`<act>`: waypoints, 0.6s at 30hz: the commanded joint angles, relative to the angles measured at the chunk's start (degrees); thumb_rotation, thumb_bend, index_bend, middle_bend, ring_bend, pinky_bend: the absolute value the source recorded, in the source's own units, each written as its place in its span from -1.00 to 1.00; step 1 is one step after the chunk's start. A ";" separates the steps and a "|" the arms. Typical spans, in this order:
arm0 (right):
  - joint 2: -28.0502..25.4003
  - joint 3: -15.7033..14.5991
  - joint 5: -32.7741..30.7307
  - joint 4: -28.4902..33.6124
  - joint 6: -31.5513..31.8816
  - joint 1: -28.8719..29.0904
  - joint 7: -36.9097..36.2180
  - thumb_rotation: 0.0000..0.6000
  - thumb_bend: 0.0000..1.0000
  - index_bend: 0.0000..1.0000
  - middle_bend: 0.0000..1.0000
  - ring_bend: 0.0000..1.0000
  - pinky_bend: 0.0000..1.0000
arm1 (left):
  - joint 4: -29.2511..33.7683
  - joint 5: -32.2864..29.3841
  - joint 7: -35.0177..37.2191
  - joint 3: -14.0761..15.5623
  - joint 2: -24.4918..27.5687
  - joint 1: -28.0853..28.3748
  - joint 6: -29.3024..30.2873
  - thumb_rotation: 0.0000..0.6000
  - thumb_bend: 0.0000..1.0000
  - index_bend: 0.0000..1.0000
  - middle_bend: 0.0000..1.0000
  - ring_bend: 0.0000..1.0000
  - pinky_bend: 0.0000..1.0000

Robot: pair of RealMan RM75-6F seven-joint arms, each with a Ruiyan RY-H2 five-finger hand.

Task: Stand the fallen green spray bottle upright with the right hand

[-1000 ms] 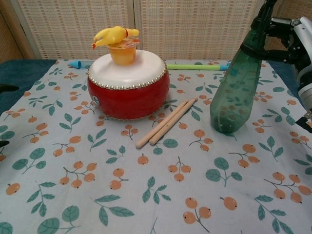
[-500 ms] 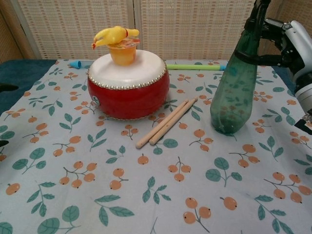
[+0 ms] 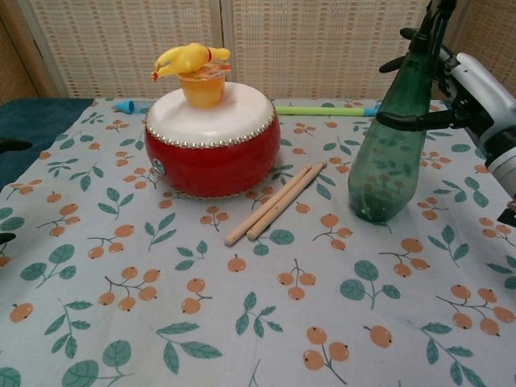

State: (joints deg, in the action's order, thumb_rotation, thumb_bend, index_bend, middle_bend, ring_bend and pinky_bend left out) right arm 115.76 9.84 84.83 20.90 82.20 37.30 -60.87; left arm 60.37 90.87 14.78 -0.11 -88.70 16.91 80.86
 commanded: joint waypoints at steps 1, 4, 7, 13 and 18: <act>-1.81 -1.68 1.32 1.91 -0.12 -1.26 2.05 1.00 -1.00 -1.00 -0.68 -1.00 -1.00 | 0.13 0.18 -0.16 0.15 0.02 0.01 0.01 1.00 -0.66 -1.00 -1.00 -1.00 -0.93; -4.46 -3.35 2.54 4.41 0.45 -2.84 5.87 1.00 -1.00 -1.00 -0.74 -1.00 -1.00 | 0.26 0.31 -0.43 0.24 0.02 -0.06 0.19 1.00 -0.66 -1.00 -1.00 -1.00 -0.93; -8.39 -4.95 3.61 8.39 1.06 -4.71 10.07 1.00 -1.00 -1.00 -0.76 -1.00 -1.00 | 0.32 0.36 -0.74 0.30 -0.01 -0.13 0.29 1.00 -0.66 -1.00 -1.00 -1.00 -0.93; -22.02 -8.87 3.40 23.90 -3.61 -9.61 28.27 1.00 -1.00 -1.00 -0.80 -1.00 -1.00 | 0.26 -0.01 -1.48 0.15 -0.08 -0.32 0.28 1.00 -0.66 -1.00 -1.00 -1.00 -0.93; -33.56 -8.86 -6.32 43.65 -11.15 -14.78 51.88 1.00 -1.00 -1.00 -0.83 -1.00 -1.00 | -0.43 -0.85 -1.34 0.03 -0.28 -0.51 -0.55 1.00 -0.66 -1.00 -1.00 -1.00 -0.93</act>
State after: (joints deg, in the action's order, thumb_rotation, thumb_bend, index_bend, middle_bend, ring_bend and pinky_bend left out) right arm 93.48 2.35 85.93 47.77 77.92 27.90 -27.74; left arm 60.12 90.21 13.36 -0.05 -88.91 16.44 80.54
